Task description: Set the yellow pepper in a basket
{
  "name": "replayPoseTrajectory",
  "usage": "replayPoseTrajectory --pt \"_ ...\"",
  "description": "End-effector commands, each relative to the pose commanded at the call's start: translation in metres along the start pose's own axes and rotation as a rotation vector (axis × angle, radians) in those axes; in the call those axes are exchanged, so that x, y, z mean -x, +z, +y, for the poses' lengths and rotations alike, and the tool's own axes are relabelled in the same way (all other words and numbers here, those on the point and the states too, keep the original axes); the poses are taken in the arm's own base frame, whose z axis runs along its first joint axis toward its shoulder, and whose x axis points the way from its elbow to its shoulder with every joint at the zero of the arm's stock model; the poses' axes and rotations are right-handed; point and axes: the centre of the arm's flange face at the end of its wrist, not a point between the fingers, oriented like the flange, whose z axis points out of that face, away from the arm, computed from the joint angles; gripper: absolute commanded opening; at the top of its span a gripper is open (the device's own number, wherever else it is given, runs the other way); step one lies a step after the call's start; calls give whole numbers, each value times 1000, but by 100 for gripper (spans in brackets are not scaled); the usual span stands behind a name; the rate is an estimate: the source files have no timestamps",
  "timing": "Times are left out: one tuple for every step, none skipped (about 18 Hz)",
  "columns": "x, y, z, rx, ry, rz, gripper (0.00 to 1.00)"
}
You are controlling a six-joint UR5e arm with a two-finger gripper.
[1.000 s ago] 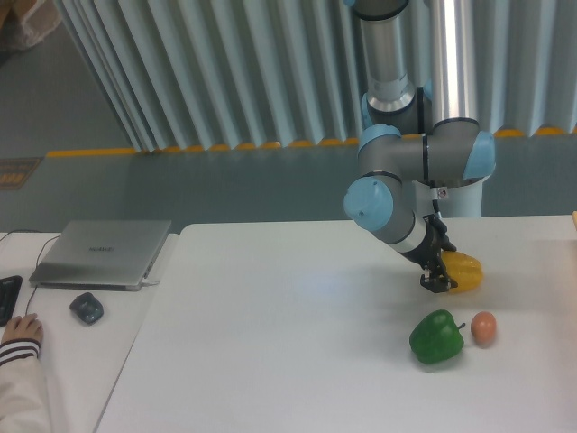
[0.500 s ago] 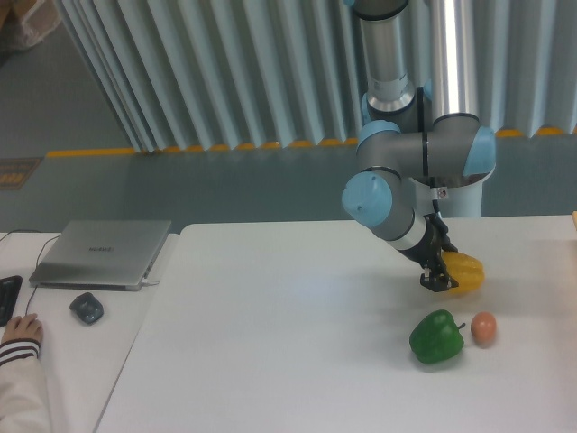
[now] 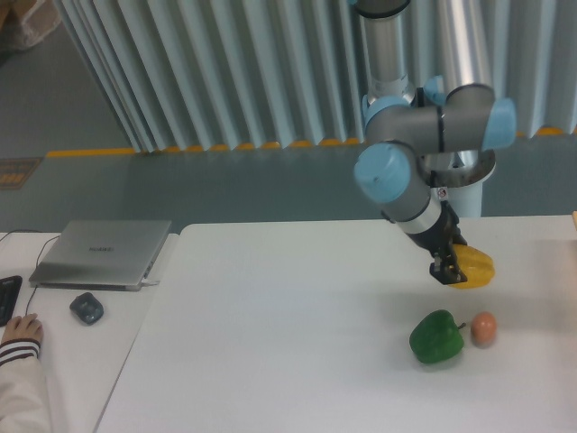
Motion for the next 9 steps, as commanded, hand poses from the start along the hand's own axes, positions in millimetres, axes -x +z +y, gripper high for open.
replayPoseTrajectory --pt "0 4 9 -27 4 1 59" --pt "0 6 16 -49 17 -1 59" --pt "-1 7 27 -59 30 -5 59" --pt "-9 -2 44 -59 44 -26 59" --pt "-12 -3 65 -68 54 -34 59" --pt "-13 -1 83 -89 66 -41 59" --pt "-14 2 90 -103 74 -44 59" --pt "-16 3 101 -115 67 -51 59" --pt "-16 3 110 -130 57 -60 59"
